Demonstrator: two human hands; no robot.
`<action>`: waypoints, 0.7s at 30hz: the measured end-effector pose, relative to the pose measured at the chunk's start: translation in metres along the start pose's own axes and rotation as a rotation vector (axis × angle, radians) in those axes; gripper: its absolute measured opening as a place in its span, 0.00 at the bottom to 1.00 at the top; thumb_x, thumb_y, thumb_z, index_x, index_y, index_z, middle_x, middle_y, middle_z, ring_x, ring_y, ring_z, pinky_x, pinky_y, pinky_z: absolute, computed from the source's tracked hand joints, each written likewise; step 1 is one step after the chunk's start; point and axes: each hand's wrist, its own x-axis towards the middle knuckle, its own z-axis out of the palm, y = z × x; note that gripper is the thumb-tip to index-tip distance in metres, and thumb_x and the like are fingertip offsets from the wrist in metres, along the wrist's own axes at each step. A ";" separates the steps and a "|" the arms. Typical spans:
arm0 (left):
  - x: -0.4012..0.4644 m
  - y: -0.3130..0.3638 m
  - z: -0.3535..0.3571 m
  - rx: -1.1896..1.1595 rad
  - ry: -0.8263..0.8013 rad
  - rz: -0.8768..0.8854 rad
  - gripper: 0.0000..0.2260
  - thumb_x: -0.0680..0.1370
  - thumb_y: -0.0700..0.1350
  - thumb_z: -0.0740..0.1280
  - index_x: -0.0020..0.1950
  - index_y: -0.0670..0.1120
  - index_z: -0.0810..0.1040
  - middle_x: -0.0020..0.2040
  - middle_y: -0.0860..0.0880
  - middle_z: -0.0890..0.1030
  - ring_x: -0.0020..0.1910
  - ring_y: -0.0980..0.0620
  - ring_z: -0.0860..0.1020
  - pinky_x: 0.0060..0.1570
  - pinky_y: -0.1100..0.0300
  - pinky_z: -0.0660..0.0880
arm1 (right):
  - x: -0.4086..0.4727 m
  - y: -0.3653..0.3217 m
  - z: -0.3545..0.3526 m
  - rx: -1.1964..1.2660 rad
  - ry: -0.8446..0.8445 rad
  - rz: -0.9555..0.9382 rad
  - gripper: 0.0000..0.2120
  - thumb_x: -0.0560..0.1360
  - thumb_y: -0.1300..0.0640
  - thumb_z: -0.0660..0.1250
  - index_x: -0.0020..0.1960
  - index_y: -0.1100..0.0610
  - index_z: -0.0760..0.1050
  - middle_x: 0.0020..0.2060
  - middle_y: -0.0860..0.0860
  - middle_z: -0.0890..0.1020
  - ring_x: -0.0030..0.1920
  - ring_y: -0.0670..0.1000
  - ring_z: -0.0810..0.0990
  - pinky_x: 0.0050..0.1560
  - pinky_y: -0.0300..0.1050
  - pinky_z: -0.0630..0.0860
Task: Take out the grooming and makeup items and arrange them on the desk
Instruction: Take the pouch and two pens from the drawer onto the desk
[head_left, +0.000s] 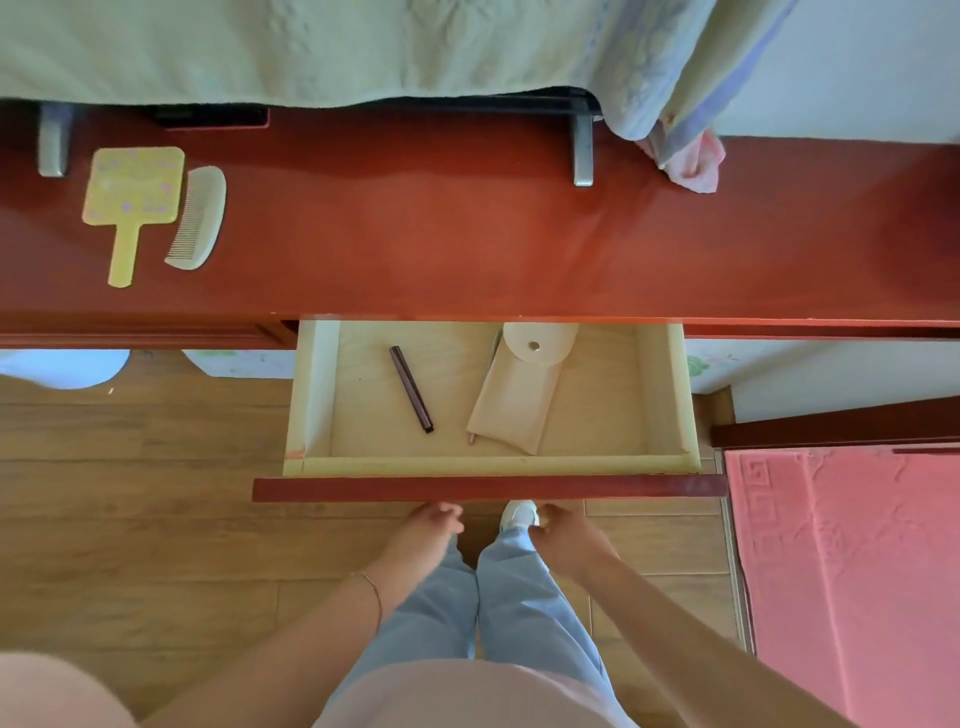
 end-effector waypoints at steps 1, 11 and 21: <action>-0.004 0.007 0.002 0.089 -0.092 0.077 0.15 0.78 0.48 0.61 0.63 0.47 0.75 0.62 0.48 0.76 0.60 0.51 0.74 0.58 0.60 0.67 | -0.013 -0.007 -0.003 -0.070 -0.007 -0.080 0.18 0.79 0.54 0.53 0.67 0.57 0.68 0.60 0.56 0.77 0.58 0.58 0.77 0.55 0.47 0.75; -0.026 0.091 -0.063 0.030 0.020 0.406 0.11 0.80 0.50 0.57 0.50 0.51 0.78 0.42 0.57 0.80 0.42 0.59 0.77 0.49 0.61 0.74 | -0.077 -0.052 -0.099 0.408 0.007 -0.338 0.12 0.78 0.53 0.57 0.56 0.50 0.76 0.45 0.50 0.83 0.48 0.49 0.81 0.54 0.46 0.77; 0.063 0.097 -0.060 0.101 0.255 0.216 0.22 0.79 0.37 0.52 0.73 0.48 0.65 0.69 0.45 0.69 0.27 0.53 0.69 0.24 0.64 0.65 | 0.034 -0.061 -0.117 0.849 0.323 0.057 0.19 0.74 0.58 0.60 0.65 0.57 0.68 0.39 0.48 0.75 0.43 0.52 0.76 0.52 0.52 0.78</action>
